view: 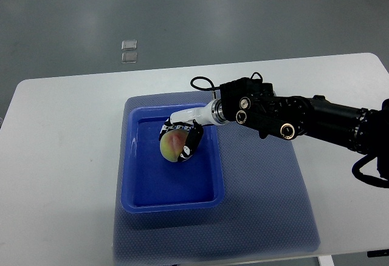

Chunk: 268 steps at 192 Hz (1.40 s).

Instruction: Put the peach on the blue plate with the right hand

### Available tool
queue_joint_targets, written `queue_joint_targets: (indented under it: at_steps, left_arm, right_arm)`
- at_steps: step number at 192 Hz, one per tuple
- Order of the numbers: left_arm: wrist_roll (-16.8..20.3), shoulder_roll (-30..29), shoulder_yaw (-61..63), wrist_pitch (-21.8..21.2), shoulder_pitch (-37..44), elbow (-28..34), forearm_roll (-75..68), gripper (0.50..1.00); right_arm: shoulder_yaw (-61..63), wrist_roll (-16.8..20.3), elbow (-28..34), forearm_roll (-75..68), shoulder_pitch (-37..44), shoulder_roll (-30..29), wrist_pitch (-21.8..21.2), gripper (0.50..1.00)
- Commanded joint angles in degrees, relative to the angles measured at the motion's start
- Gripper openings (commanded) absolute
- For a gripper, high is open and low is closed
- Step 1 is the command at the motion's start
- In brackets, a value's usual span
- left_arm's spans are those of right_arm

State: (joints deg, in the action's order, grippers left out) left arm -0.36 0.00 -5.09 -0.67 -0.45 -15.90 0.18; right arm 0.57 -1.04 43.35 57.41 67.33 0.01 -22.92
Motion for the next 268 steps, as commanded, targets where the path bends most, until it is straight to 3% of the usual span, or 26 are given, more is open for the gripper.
queue_joint_targets:
  at_steps: [1, 85, 110, 120, 125, 157, 183, 211, 221, 224, 242, 268]
  left_arm:
    - [0.01, 0.0, -0.01, -0.03, -0.08, 0.0, -0.01, 1.0]
    - [-0.08, 0.0, -0.01, -0.03, 0.01, 0.0, -0.01, 1.0]
    - [-0.52, 0.0, -0.01, -0.03, -0.08, 0.0, -0.01, 1.0]
    - [-0.52, 0.0, -0.01, -0.03, -0.08, 0.0, -0.01, 1.0]
    - [-0.61, 0.0, -0.01, -0.03, 0.01, -0.09, -0.01, 1.0]
    - [-1.4, 0.0, -0.01, -0.03, 0.01, -0.18, -0.1, 1.0]
    - [-1.84, 0.0, -0.01, -0.03, 0.01, -0.09, -0.01, 1.0]
    - [-1.84, 0.0, 0.08, -0.03, 0.01, -0.09, -0.1, 1.0]
    - [-1.84, 0.0, 0.08, -0.03, 0.01, -0.09, -0.1, 1.0]
    - [-1.84, 0.0, 0.08, -0.03, 0.01, -0.18, -0.1, 1.0]
    - [-2.71, 0.0, 0.08, -0.03, 0.01, -0.18, -0.1, 1.0]
    - [-3.07, 0.0, 0.08, -0.03, 0.01, -0.27, -0.1, 1.0]
  right_arm:
    - [0.22, -0.01, 0.15, -0.2, 0.25, -0.01, -0.19, 0.932]
    - [14.99, -0.01, 0.51, -1.16, 3.33, 0.25, -1.51, 0.932]
    - [29.75, -0.28, 0.51, -6.61, 1.58, 6.05, -1.33, 0.932]
    - [29.75, -0.28, 0.51, -6.61, 1.57, 6.05, -1.33, 0.932]
    - [36.69, -0.54, 0.51, -12.67, -1.94, 7.98, -0.98, 0.932]
    - [48.91, -0.98, -0.37, -25.6, -10.91, 9.22, -0.45, 0.932]
    - [56.83, -5.99, -2.22, -35.53, -18.12, 8.96, -0.45, 0.932]
    - [59.29, -11.79, -8.45, -43.61, -22.33, 8.25, -0.72, 0.932]
    - [59.29, -11.79, -8.46, -43.62, -22.33, 8.25, -0.72, 0.932]
    - [59.2, -13.63, -12.23, -47.56, -22.77, 7.9, -0.98, 0.932]
    - [59.11, -14.51, -15.65, -52.38, -24.0, 6.07, -1.42, 0.932]
    - [59.11, -14.87, -15.84, -53.28, -25.23, 4.82, -1.42, 0.932]
